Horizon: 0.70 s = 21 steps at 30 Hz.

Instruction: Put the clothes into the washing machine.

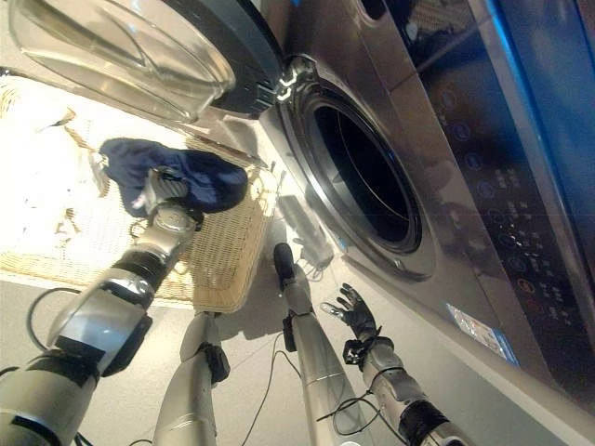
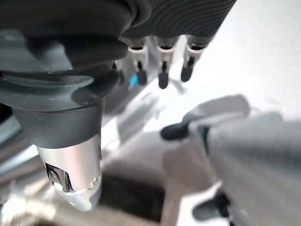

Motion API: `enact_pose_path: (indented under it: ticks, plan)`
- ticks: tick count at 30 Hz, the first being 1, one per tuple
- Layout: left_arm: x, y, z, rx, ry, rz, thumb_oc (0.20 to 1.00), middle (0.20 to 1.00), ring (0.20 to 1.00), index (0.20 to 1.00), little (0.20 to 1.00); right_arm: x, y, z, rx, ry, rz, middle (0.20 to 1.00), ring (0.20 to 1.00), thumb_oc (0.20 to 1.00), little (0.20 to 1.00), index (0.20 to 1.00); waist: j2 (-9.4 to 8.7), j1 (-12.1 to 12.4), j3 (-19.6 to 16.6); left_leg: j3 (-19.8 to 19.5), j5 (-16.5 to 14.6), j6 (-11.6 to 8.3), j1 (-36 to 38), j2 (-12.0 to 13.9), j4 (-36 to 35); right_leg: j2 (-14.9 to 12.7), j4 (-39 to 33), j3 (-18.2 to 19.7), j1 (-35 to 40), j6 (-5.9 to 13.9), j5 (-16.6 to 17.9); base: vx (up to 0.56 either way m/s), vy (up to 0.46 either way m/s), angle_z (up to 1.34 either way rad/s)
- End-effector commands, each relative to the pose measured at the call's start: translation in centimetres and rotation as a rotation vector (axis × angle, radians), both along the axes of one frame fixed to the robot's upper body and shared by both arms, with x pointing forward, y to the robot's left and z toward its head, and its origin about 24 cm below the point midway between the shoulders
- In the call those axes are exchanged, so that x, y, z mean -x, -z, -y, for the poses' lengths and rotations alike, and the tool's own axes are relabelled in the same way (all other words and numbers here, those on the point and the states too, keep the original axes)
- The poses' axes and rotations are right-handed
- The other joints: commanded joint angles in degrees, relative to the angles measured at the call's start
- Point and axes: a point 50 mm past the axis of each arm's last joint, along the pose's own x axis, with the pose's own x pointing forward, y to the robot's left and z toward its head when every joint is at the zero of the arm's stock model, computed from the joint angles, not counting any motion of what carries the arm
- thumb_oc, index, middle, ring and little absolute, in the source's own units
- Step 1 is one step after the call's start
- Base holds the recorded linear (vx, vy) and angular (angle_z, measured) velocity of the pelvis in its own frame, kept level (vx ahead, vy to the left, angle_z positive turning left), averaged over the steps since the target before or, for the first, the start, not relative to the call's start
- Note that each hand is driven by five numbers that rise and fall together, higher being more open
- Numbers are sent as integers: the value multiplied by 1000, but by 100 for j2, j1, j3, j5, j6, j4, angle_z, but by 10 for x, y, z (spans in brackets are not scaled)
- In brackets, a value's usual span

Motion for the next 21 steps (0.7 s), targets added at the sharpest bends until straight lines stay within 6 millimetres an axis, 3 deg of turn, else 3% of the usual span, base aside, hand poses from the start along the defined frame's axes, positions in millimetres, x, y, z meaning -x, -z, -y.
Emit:
enact_pose_path:
  ticks: [1, 4, 9, 14, 21]
  plan:
    - [1, -14, 21, 107, 138, 132, 200, 200, 200, 200, 200, 6, -6, -14, -62, 11, 23, 1000, 1000, 1000, 1000, 1000, -360, 107, 46, 97, -336, -225, 113, -357, 52, 451, -619, -29, 197, 395, 405, -11, -30, 14]
    - [3, -16, 32, 119, 178, 175, 200, 200, 200, 200, 200, 7, -9, -14, -68, 12, 41, 1000, 1000, 1000, 1000, 1000, -368, 120, 46, 78, -331, -197, 188, -381, -3, 461, -637, -35, 269, 392, 419, -13, 7, 11]
    - [10, -12, 35, 74, 183, 218, 200, 200, 200, 200, 200, 12, -11, -4, -72, 32, 86, 1000, 1000, 1000, 1000, 1000, -319, 197, 46, 49, -328, -167, 354, -418, -25, 438, -660, -54, 454, 394, 423, -16, 12, 3]
    - [23, 11, 33, 30, 216, 232, 200, 200, 200, 200, 200, 13, -23, 5, -90, 80, 177, 1000, 1000, 1000, 1000, 1000, -156, 447, 46, -107, -364, -121, 682, -500, -1, 352, -617, -132, 800, 403, 369, -48, 0, 4]
    - [57, 66, 30, 196, 309, 206, 200, 200, 200, 200, 200, 7, -43, 10, -110, 152, 258, 1000, 1000, 1000, 1000, 1000, 163, 909, 46, -401, -425, -47, 1328, -629, -81, 113, -608, -365, 1475, 440, 206, -54, 13, 17]
